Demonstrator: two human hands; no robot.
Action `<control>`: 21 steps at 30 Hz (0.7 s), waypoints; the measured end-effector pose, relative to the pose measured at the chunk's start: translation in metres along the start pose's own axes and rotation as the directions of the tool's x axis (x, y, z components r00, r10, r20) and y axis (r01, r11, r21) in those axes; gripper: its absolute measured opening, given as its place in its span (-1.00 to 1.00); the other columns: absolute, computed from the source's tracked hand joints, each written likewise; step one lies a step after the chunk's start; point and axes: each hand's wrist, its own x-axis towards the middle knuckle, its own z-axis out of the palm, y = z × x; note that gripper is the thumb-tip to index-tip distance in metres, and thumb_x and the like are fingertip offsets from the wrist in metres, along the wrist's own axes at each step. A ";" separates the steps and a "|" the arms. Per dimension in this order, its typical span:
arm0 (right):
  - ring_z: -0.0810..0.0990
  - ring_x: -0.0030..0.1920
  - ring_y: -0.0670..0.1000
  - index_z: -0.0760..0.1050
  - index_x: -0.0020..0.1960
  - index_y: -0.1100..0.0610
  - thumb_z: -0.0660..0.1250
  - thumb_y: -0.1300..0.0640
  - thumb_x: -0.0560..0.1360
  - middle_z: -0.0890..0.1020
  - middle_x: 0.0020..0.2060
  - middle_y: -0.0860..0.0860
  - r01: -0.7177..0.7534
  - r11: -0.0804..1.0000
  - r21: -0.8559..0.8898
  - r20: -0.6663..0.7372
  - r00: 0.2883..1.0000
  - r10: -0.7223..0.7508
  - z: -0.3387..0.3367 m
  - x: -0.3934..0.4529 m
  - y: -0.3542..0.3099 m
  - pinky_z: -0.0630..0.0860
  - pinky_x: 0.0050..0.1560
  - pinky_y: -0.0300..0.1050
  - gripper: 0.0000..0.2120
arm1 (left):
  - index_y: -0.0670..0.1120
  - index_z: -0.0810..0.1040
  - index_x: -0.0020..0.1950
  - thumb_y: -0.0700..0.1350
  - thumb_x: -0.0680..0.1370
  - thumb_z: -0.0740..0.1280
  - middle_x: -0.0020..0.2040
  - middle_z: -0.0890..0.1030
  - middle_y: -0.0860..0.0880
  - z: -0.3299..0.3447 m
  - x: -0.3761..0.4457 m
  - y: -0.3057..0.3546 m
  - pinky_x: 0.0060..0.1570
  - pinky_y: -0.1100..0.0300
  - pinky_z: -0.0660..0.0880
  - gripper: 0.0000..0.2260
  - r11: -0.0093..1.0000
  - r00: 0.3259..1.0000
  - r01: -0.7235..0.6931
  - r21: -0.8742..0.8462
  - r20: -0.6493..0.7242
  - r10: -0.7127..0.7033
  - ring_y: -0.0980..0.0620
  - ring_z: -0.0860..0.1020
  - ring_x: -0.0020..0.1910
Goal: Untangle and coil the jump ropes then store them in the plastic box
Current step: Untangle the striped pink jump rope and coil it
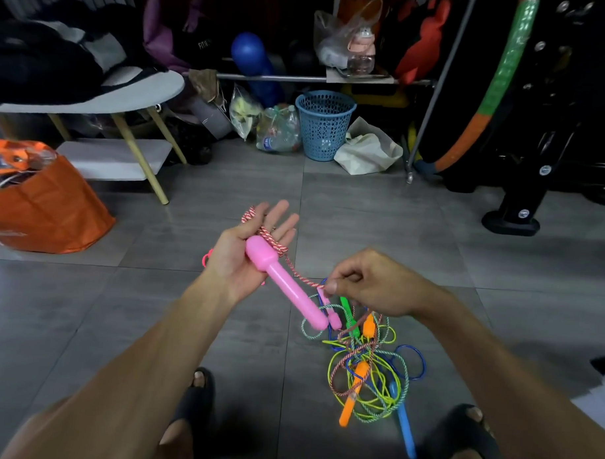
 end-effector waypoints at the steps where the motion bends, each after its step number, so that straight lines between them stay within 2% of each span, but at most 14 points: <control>1: 0.42 -0.43 0.05 0.63 -0.19 0.05 0.33 0.08 0.51 0.48 -0.44 0.07 0.026 1.000 0.016 0.051 0.998 -0.027 0.003 -0.002 -0.005 0.39 -0.38 -0.06 -0.85 | -0.12 0.45 0.12 -0.22 0.55 0.17 0.20 0.61 -0.11 0.001 0.001 -0.002 0.23 -0.04 0.47 -0.82 1.000 1.000 0.010 0.012 0.016 -0.010 -0.19 0.56 0.20; 3: 0.42 -0.41 -0.02 0.64 -0.16 0.04 0.34 0.14 0.52 0.51 -0.41 0.08 0.083 0.991 0.104 0.096 0.991 -0.093 0.005 -0.007 -0.018 0.37 -0.38 -0.15 -0.87 | -0.08 0.41 0.19 -0.28 0.53 0.17 0.24 0.58 -0.13 0.001 0.003 -0.007 0.28 -0.07 0.41 -0.74 0.987 1.000 0.027 0.159 0.010 -0.029 -0.20 0.56 0.20; 5: 0.43 -0.36 -0.10 0.64 -0.13 -0.01 0.37 0.22 0.49 0.56 -0.37 0.08 0.143 0.975 0.169 0.057 0.986 -0.155 0.002 -0.011 -0.026 0.37 -0.32 -0.20 -0.85 | -0.08 0.34 0.35 -0.34 0.58 0.12 0.22 0.58 -0.16 0.003 0.004 -0.015 0.27 -0.10 0.41 -0.64 0.913 0.999 0.053 0.405 -0.018 -0.050 -0.19 0.58 0.14; 7: 0.45 -0.32 -0.07 0.64 -0.13 -0.02 0.37 0.31 0.45 0.61 -0.33 0.17 0.179 0.967 0.181 -0.036 0.984 -0.176 -0.003 -0.013 -0.026 0.38 -0.27 -0.14 -0.77 | -0.09 0.30 0.39 -0.36 0.59 0.10 0.16 0.61 -0.19 0.007 0.000 -0.025 0.05 0.04 0.54 -0.61 0.808 0.995 0.081 0.584 0.006 -0.104 -0.07 0.66 -0.07; 8: 0.47 -0.33 -0.06 0.65 -0.15 0.02 0.37 0.32 0.44 0.62 -0.32 0.19 0.186 0.961 0.203 -0.090 0.981 -0.170 -0.006 -0.014 -0.025 0.40 -0.28 -0.14 -0.79 | -0.10 0.30 0.38 -0.36 0.60 0.11 0.11 0.62 -0.20 0.008 -0.003 -0.029 -0.06 0.14 0.57 -0.62 0.758 0.989 0.091 0.646 0.029 -0.144 -0.02 0.67 -0.18; 10: 0.51 -0.31 -0.09 0.64 -0.17 0.12 0.40 0.29 0.44 0.66 -0.30 0.15 0.188 0.951 0.245 -0.214 0.967 -0.136 -0.010 -0.015 -0.022 0.45 -0.24 -0.17 -0.90 | -0.17 0.33 0.36 -0.31 0.61 0.12 0.02 0.66 -0.22 0.009 -0.009 -0.035 -0.15 0.21 0.60 -0.69 0.660 0.967 0.109 0.744 0.074 -0.243 -0.03 0.68 -0.26; 13: 0.49 -0.38 -0.17 0.63 -0.16 0.22 0.41 0.28 0.44 0.63 -0.38 0.03 0.191 0.943 0.271 -0.357 0.930 -0.086 -0.011 -0.011 -0.017 0.41 -0.28 -0.27 -0.97 | -0.20 0.37 0.35 -0.09 0.64 0.11 -0.12 0.70 -0.14 0.012 -0.016 -0.037 -0.24 0.24 0.52 -0.67 0.533 0.930 0.138 0.835 0.076 -0.360 -0.05 0.67 -0.33; 14: 0.47 -0.42 -0.20 0.62 -0.17 0.24 0.42 0.27 0.44 0.61 -0.40 -0.02 0.191 0.945 0.264 -0.394 0.916 -0.075 -0.010 -0.008 -0.016 0.40 -0.30 -0.30 -0.97 | -0.16 0.39 0.33 0.01 0.61 0.10 -0.12 0.70 -0.15 0.013 -0.018 -0.037 -0.21 0.21 0.49 -0.62 0.513 0.918 0.154 0.844 0.069 -0.390 -0.05 0.65 -0.36; 16: 0.46 -0.40 -0.16 0.62 -0.21 0.17 0.47 0.18 0.40 0.60 -0.40 -0.02 0.177 0.965 0.191 -0.484 0.872 -0.064 -0.009 -0.001 -0.010 0.41 -0.29 -0.20 -0.93 | -0.10 0.47 0.26 0.17 0.53 0.10 -0.11 0.69 -0.22 0.015 -0.021 -0.035 -0.03 0.05 0.42 -0.54 0.517 0.895 0.180 0.837 0.078 -0.438 -0.07 0.63 -0.41; 18: 0.45 -0.40 -0.11 0.59 -0.26 0.13 0.53 0.07 0.34 0.59 -0.42 -0.02 0.146 0.977 0.156 -0.551 0.834 -0.036 -0.009 0.005 -0.003 0.41 -0.30 -0.11 -0.84 | -0.10 0.57 0.12 0.15 0.51 0.14 -0.09 0.67 -0.27 0.017 -0.025 -0.033 0.10 -0.09 0.42 -0.59 0.530 0.879 0.169 0.831 0.117 -0.463 -0.06 0.59 -0.47; 19: 0.44 -0.41 -0.10 0.58 -0.28 0.13 0.54 0.03 0.31 0.57 -0.44 -0.02 0.133 0.978 0.161 -0.571 0.820 -0.017 -0.010 0.008 0.001 0.40 -0.32 -0.09 -0.79 | -0.10 0.59 0.08 0.10 0.50 0.19 -0.11 0.67 -0.27 0.019 -0.028 -0.032 0.11 -0.08 0.44 -0.65 0.527 0.872 0.152 0.836 0.138 -0.470 -0.03 0.57 -0.50; 21: 0.39 -0.44 -0.09 0.54 -0.30 0.15 0.56 -0.03 0.27 0.52 -0.47 -0.02 0.110 0.980 0.167 -0.589 0.808 0.009 -0.010 0.012 0.007 0.35 -0.38 -0.11 -0.70 | -0.06 0.57 0.15 -0.02 0.48 0.26 -0.21 0.68 -0.21 0.020 -0.031 -0.030 0.02 0.05 0.52 -0.71 0.532 0.857 0.144 0.835 0.163 -0.488 0.02 0.55 -0.52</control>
